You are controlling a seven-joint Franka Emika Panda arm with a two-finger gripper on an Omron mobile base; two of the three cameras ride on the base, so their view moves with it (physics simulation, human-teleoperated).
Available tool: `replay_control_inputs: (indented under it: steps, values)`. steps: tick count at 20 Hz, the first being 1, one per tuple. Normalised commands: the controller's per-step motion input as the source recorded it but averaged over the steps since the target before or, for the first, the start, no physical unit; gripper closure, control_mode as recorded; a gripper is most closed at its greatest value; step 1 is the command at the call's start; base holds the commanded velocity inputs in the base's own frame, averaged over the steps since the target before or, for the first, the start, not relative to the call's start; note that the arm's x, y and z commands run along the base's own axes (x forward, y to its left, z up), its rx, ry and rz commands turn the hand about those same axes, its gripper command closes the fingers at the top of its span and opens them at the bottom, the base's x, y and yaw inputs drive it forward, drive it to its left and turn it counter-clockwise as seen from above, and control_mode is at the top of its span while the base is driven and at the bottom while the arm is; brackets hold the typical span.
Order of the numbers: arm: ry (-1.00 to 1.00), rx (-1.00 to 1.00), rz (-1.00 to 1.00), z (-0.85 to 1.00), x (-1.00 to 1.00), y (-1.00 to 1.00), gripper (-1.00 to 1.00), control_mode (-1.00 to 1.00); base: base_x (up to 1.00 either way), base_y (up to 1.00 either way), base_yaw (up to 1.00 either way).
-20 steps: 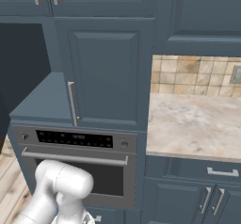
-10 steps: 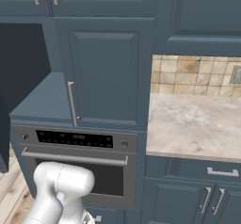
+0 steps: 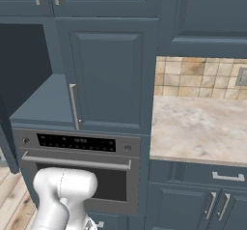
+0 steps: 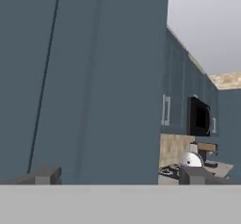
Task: Close all open cabinet doors.
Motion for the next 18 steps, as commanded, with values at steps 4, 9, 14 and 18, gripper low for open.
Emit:
replay_control_inputs:
  steps: [4, 9, 14, 18]
  values:
    - [0.02, 0.08, 0.19, 0.0, 0.38, -0.11, -1.0, -1.0, 0.0, 0.0, 0.0]
    - [0.01, 0.02, 0.09, 0.0, 0.35, 0.0, -1.0, -1.0, 0.0, 0.0, 0.0]
    - [0.0, 0.0, 0.0, 0.0, 0.36, 0.0, -1.0, -1.0, 0.0, 0.0, 0.0]
    - [0.0, 0.0, 0.0, 0.0, 0.52, 0.0, -1.0, -1.0, 0.0, 0.0, 0.0]
